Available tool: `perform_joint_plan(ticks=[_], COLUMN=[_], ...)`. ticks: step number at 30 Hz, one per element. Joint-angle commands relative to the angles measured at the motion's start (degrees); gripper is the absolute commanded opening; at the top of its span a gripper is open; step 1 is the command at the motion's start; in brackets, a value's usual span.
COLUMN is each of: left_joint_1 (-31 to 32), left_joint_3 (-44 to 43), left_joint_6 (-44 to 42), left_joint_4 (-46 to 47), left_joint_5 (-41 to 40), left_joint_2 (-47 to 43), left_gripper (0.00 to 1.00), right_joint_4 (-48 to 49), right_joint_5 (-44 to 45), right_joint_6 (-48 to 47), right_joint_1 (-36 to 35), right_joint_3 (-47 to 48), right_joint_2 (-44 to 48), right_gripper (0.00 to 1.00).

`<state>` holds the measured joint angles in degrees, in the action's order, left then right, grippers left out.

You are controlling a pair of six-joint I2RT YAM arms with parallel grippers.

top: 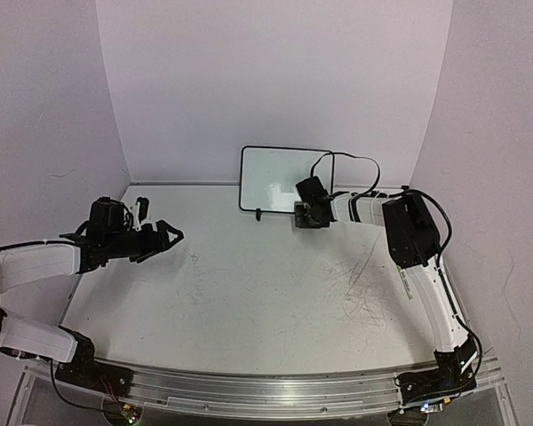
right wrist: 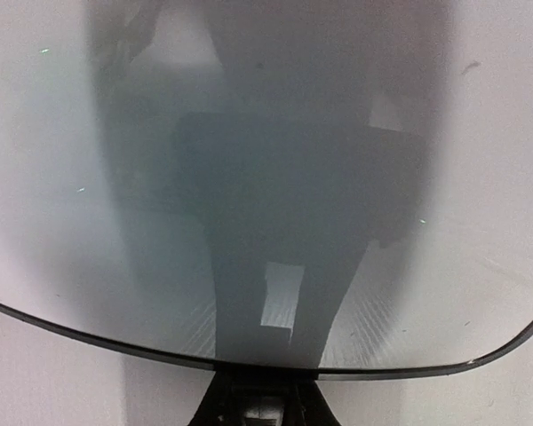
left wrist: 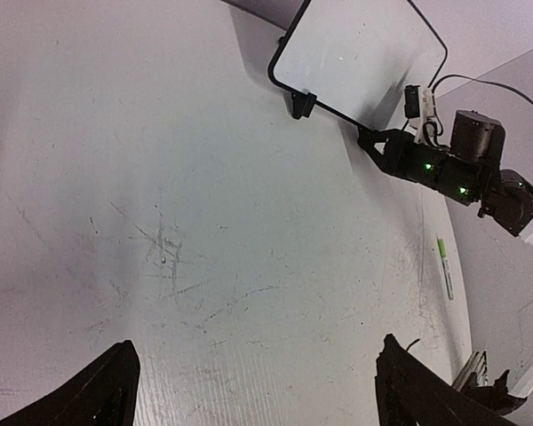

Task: Write a sentence on the whiteboard
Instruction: Move the whiteboard to the center of the board.

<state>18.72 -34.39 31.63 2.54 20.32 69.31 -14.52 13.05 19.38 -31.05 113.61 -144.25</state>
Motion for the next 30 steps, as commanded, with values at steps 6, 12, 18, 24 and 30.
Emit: perform_joint_plan(ticks=[6,12,18,24,30], left_joint_1=[0.28,0.38,0.62,1.06,1.39], left_joint_3=[1.42,2.17,2.82,3.36,3.21], left_joint_6=[1.75,3.13,4.61,6.12,7.23], left_joint_4=[0.19,-0.26,-0.26,-0.27,-0.21], left_joint_5=[-1.13,-1.13,-1.0,-0.63,-0.65], left_joint_2=[-6.33,-8.15,-9.03,-9.15,-8.96], left_gripper=[0.93,0.92,0.92,0.92,0.91], right_joint_4=[9.72,18.04,22.37,23.53,24.56], right_joint_5=[-1.0,-1.78,1.96,6.19,9.26], right_joint_6=[-3.98,-3.71,2.19,12.69,20.32], right_joint_1=[-0.29,-1.75,-8.45,-16.19,-22.55], right_joint_3=[-19.77,-40.49,-59.66,-73.17,-78.81], right_joint_2=[15.33,28.34,41.83,51.08,55.4], right_gripper=[0.0,0.0,0.0,0.0,0.0])
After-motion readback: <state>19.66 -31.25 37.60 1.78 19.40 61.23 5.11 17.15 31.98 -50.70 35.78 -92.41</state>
